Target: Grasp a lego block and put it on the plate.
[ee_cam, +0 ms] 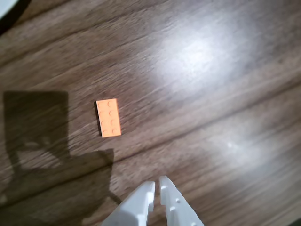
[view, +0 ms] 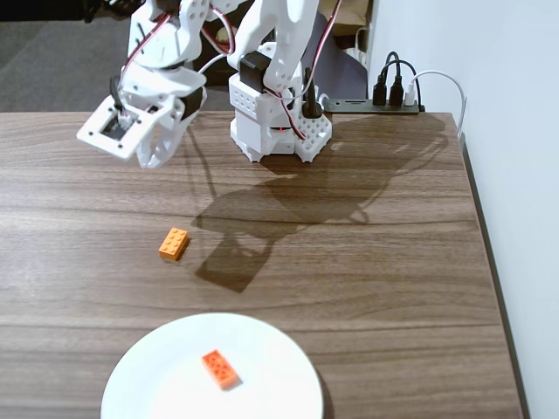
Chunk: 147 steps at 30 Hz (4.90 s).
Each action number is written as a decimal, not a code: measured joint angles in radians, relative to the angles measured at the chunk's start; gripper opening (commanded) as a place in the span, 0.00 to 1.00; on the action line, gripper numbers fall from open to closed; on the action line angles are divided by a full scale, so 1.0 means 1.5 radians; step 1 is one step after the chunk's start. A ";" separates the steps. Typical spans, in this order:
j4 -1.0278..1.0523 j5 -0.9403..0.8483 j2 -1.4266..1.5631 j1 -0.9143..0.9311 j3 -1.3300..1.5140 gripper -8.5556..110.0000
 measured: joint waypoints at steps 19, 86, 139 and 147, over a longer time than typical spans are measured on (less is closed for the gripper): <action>-0.018 0.007 -0.196 -0.024 -0.121 0.08; -0.095 -0.019 -0.351 -0.071 -0.094 0.43; -0.209 -0.021 -0.370 -0.069 -0.024 0.14; -0.209 -0.021 -0.370 -0.069 -0.024 0.12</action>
